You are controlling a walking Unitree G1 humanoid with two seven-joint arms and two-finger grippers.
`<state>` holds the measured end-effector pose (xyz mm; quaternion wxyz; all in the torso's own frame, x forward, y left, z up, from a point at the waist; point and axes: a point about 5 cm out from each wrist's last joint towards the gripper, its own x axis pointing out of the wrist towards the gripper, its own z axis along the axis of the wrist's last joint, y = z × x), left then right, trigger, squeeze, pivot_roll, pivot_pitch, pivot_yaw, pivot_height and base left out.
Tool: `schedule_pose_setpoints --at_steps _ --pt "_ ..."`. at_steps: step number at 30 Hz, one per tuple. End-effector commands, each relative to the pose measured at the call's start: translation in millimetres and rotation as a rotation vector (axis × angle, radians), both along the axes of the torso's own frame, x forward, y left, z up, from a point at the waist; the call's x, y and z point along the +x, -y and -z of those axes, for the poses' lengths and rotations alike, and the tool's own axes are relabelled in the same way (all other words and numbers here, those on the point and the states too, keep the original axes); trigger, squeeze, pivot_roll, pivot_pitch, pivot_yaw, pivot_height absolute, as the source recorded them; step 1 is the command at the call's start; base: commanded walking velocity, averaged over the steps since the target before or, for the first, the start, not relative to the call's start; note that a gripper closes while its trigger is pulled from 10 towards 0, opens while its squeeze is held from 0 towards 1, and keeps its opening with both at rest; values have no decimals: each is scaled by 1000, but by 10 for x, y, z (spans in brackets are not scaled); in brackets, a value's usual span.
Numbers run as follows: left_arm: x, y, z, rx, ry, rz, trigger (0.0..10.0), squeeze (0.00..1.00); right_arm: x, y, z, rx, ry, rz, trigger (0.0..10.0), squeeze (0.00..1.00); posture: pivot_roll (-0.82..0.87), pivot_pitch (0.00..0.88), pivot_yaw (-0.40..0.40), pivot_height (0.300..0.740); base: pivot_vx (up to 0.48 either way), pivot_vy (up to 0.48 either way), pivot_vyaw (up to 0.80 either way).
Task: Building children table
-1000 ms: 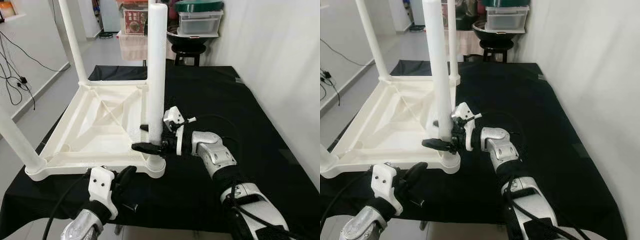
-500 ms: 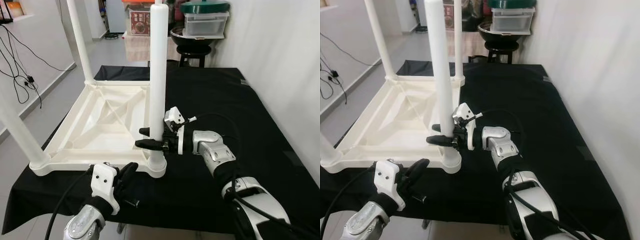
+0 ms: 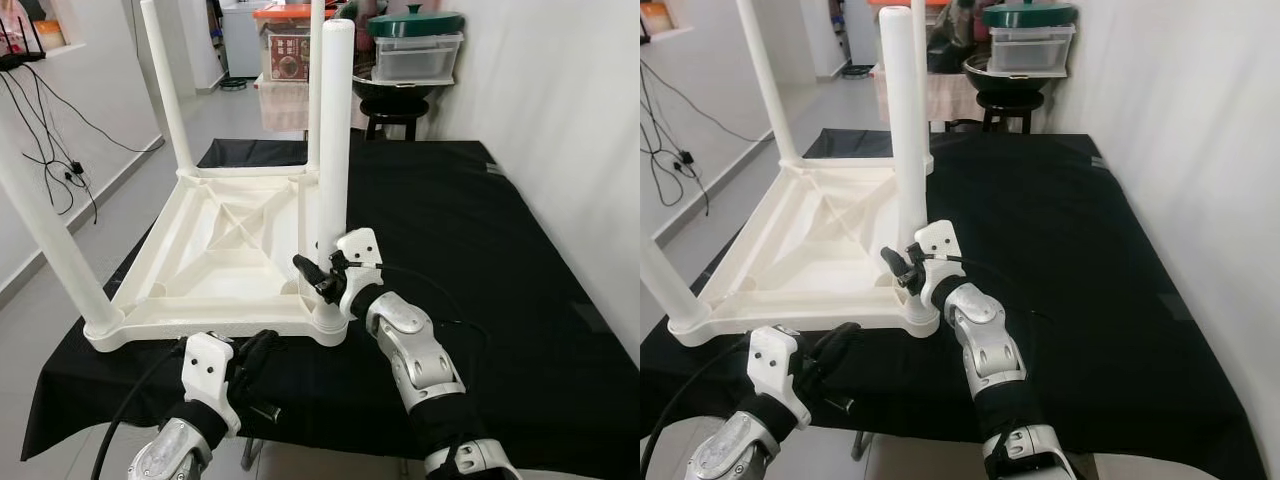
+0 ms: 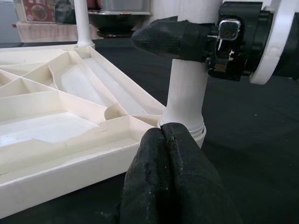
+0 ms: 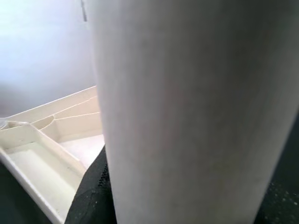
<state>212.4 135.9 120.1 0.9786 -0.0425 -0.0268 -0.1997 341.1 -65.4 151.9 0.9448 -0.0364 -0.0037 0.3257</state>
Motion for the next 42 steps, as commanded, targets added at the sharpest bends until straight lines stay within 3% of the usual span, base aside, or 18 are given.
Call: schedule_pose_setpoints --at_steps 1,2,7,8,10,11,15,19,20,26,29,33,35,37,38,39,40,42 --pt "0 -10 -7 4 1 -9 10000 0 -30 -24 108 -56 -55 -18 10000 306 -11 0 -24 740 0 0 0" --pt "10 -7 -11 4 2 -12 10000 0 -146 -164 -46 9 -64 -310 10000 1000 -6 0 -24 740 0 0 0" --pt "19 1 -15 3 3 -11 10000 0 -224 -197 -149 16 -33 -533 10000 1000 -6 0 -23 740 0 0 0" --pt "23 7 -15 3 3 -8 10000 0 -199 -171 -175 -3 -23 -613 10000 67 0 0 -25 740 0 0 0" --pt "23 7 -15 3 3 -8 10000 0 -199 -171 -175 -3 -23 -613 10000 67 0 0 -25 740 0 0 0" --pt "25 18 -18 2 3 -6 10000 0 -130 -142 -192 -20 -35 -692 10000 0 17 0 -35 740 0 0 0" --pt "7 54 -19 1 3 -7 10000 0 25 -158 -232 -28 -90 -843 10000 0 61 0 -56 740 0 0 0" --pt "-22 68 -16 1 0 -11 10000 0 73 -205 -247 -14 -114 -855 10000 0 83 0 -58 740 0 0 0" --pt "-36 71 -15 1 -3 -12 10000 0 81 -201 -246 -4 -139 -868 0 0 91 0 -60 740 0 0 0" --pt "-63 74 -15 0 -8 -11 10000 0 80 -132 -211 -6 -190 -896 0 0 91 0 -58 740 0 0 0" --pt "-72 73 -17 0 -9 -10 10000 0 88 -64 -168 -15 -193 -883 0 0 86 0 -55 740 0 0 0" --pt "-79 69 -25 -1 -10 -10 10000 0 126 42 -89 -56 -166 -778 0 0 78 0 -52 740 0 0 0" --pt "-88 60 -33 -1 -10 -12 10000 0 166 138 11 -99 -151 -625 0 0 69 8 -52 740 0 0 0" --pt "-88 60 -33 -1 -10 -12 10000 0 166 138 11 -99 -151 -625 0 0 69 8 -52 740 0 0 0" --pt "-93 35 -34 1 -12 -13 10000 0 227 178 179 -85 -217 -212 0 0 54 29 -40 740 0 0 0" --pt "-93 35 -34 1 -12 -13 10000 0 227 178 179 -85 -217 -212 0 0 54 29 -40 740 0 0 0" --pt "-96 15 -37 5 -15 -12 10000 0 11 176 344 -134 -253 -66 0 0 54 30 -36 740 0 0 0" --pt "-95 -11 -31 9 -20 -9 10000 0 -123 177 305 -162 -217 29 0 0 13 14 -9 740 0 0 0"
